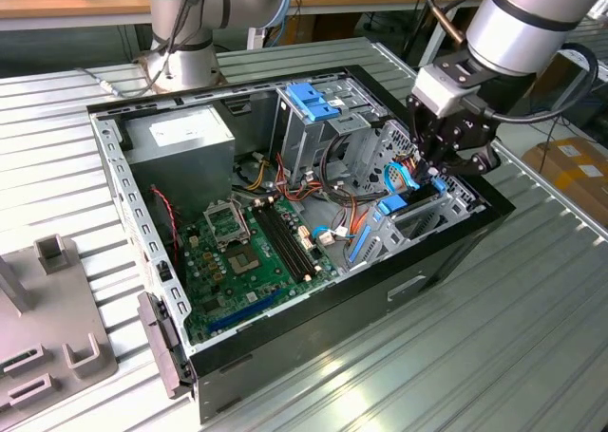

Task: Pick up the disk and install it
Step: 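Insert the second disk wire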

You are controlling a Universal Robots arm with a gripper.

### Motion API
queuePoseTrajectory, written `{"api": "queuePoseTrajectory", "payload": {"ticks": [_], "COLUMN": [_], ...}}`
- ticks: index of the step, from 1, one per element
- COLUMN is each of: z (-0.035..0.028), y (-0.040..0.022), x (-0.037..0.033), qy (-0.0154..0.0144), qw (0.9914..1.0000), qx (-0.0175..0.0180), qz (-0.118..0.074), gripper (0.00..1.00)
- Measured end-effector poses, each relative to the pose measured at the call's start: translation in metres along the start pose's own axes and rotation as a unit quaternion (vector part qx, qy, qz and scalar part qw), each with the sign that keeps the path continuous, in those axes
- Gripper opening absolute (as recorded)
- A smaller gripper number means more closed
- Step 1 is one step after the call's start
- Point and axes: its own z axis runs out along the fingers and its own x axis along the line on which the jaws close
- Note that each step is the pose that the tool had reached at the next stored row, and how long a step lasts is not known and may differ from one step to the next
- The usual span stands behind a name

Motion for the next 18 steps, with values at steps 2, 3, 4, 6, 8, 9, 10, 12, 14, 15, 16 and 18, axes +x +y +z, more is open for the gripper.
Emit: {"api": "queuePoseTrajectory", "payload": {"ticks": [2,3,4,6,8,9,10,12,14,15,16,18], "z": [-0.0067,-0.0068,-0.0074,-0.008,-0.0083,-0.0084,-0.0083,-0.0082,-0.0082,-0.0082,-0.0082,-0.0082], "y": [-0.0004,0.0,0.0053,0.015,0.0197,0.0197,0.0198,0.0196,0.0196,0.0196,0.0196,0.0196], "x": [-0.0006,-0.0006,-0.0009,-0.0016,-0.0039,-0.0039,-0.0039,-0.0076,-0.0079,-0.008,-0.008,-0.0081], "qy": [0.0,0.0001,0.0003,0.0003,0.0013,0.0015,0.0015,0.0033,0.0035,0.0035,0.0035,0.0035], "qw": [0.99999,0.99999,0.99999,0.99998,0.99998,0.99998,0.99998,0.99997,0.99997,0.99997,0.99997,0.99997], "qx": [0.0032,0.0032,0.0045,0.0065,0.0068,0.0068,0.0068,0.0068,0.0068,0.0068,0.0068,0.0068], "qz": [0.0,0.0,0.0,0.0,0.0,0.0,0.0,0.0,-0.001,0.0,0.0,-0.001], "gripper": [0.15,0.15,0.15,0.15,0.15,0.15,0.15,0.15,0.15,0.15,0.15,0.15]}}
